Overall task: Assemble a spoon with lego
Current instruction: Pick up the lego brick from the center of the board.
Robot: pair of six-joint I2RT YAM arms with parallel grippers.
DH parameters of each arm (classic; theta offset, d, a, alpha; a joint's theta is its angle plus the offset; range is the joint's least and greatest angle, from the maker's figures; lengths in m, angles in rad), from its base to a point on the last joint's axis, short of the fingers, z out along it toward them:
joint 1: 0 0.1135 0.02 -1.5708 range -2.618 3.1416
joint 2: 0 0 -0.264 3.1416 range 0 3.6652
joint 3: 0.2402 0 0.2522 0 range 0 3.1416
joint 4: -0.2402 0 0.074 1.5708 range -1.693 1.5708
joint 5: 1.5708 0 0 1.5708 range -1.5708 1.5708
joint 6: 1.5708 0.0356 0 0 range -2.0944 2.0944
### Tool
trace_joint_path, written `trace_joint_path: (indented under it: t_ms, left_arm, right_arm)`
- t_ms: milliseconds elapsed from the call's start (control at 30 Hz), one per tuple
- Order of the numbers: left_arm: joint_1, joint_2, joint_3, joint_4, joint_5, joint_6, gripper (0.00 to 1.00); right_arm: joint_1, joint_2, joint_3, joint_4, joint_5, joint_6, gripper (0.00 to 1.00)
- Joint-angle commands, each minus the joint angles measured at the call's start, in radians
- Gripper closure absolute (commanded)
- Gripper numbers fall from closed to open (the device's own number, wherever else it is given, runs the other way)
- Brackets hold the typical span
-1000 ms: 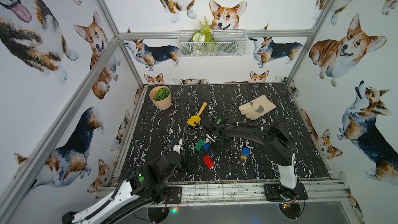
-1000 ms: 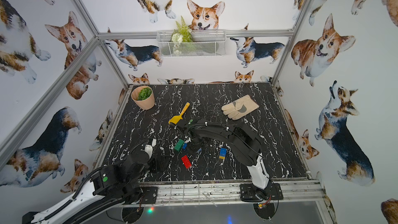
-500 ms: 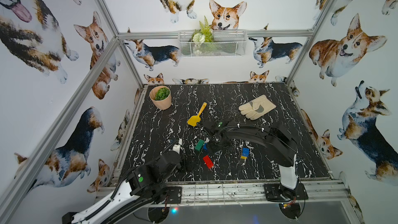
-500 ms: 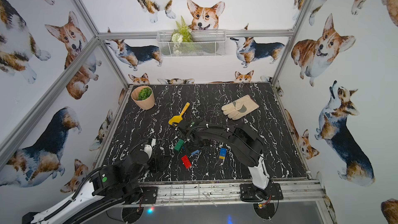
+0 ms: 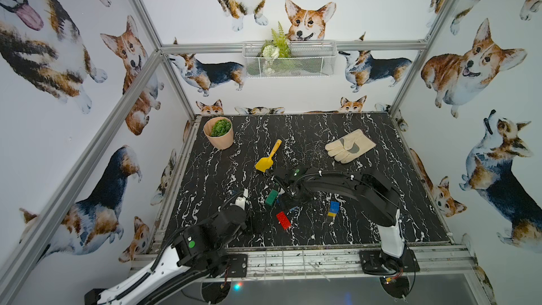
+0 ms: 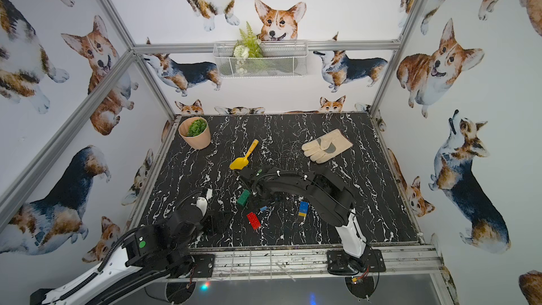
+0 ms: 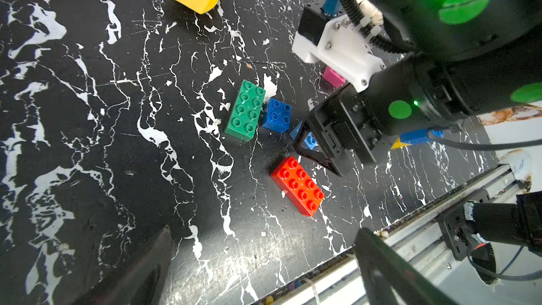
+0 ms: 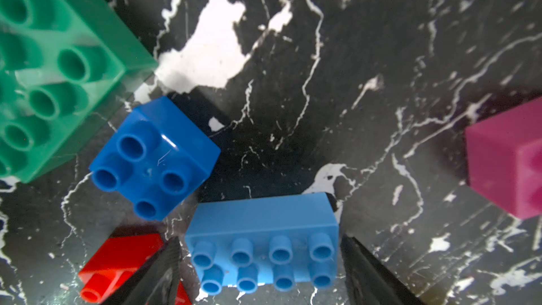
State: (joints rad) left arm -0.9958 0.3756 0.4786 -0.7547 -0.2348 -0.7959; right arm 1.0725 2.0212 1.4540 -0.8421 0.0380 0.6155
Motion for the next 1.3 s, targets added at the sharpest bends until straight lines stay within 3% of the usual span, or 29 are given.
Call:
trace_joint_path:
  t_ms: [0,433,767,1000,1267]
  left_arm:
    - [-0.004,-0.006,0.000,-0.003,-0.015,-0.006,0.00]
    - [-0.014,-0.003,0.000,-0.009,-0.025,-0.010,0.00]
    - [-0.016,0.000,0.001,-0.011,-0.028,-0.010,0.00]
    - [-0.018,0.017,0.002,0.008,-0.031,0.006,0.00]
    - [-0.017,0.071,-0.017,0.131,-0.005,0.081,0.00]
  right_arm:
    - [0.001,0.008,0.007,0.007,0.039,0.025,0.16]
    - [-0.002,0.019,0.013,0.007,0.055,0.032,0.27]
    - [-0.003,-0.022,0.003,-0.014,0.060,0.049,0.45]
    - [0.000,-0.190,-0.009,-0.097,0.104,0.106,0.49]
    - [-0.005,-0.526,-0.160,-0.263,0.217,0.329,0.52]
